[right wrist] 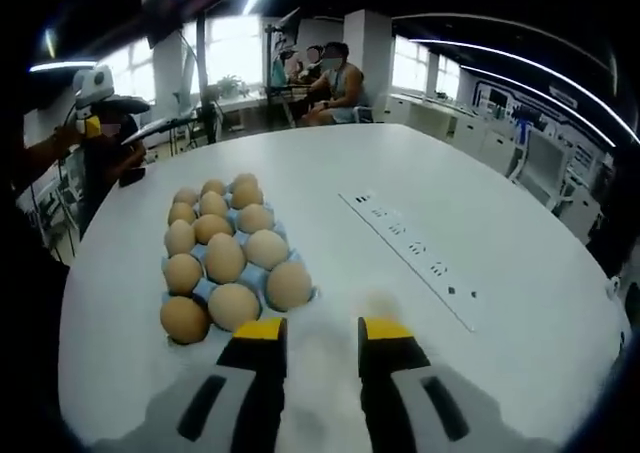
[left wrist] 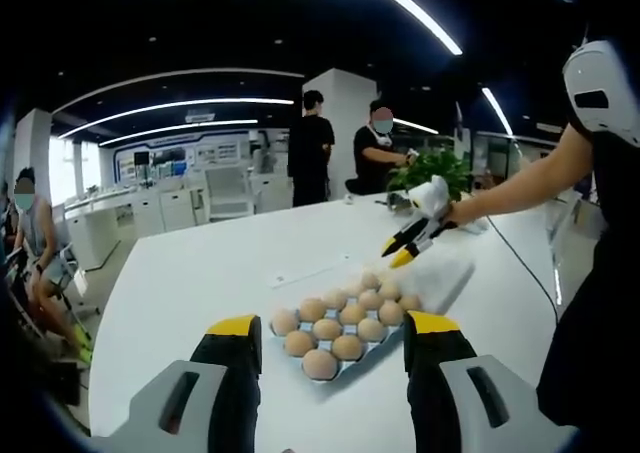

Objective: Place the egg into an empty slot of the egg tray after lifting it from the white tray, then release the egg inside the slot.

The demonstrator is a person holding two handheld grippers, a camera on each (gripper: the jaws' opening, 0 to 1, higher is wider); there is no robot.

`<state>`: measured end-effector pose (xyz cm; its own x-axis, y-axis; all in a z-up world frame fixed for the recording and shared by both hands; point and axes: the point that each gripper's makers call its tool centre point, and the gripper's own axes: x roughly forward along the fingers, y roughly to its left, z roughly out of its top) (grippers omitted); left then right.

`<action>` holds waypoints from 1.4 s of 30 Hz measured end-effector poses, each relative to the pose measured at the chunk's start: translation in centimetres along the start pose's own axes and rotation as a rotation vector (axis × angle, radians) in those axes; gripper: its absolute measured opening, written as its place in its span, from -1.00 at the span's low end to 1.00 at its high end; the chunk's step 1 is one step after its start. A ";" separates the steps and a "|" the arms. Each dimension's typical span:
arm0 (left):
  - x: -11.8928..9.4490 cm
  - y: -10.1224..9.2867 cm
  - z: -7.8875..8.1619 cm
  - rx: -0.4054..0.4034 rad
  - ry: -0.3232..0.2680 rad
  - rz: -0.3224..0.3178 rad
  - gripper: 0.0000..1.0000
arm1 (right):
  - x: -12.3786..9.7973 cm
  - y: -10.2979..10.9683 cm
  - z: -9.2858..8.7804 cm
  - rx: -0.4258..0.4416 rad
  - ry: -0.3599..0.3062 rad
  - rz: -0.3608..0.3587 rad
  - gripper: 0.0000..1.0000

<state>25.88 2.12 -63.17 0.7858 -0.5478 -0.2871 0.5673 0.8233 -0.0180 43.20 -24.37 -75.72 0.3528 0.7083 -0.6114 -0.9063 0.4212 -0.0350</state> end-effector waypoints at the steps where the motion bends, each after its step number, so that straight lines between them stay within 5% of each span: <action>1: 0.0 0.0 0.0 0.002 0.000 0.001 0.15 | -0.3 0.0 -0.2 0.000 0.000 -0.004 -0.43; 42: 0.3 -0.8 0.6 0.016 -0.005 -0.019 0.15 | -10.9 -2.5 -7.9 0.167 -0.017 -0.258 -0.43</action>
<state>25.83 1.17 -62.67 0.7760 -0.5644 -0.2816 0.5863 0.8100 -0.0078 39.74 -37.61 -75.17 0.5718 0.5746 -0.5856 -0.7358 0.6748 -0.0564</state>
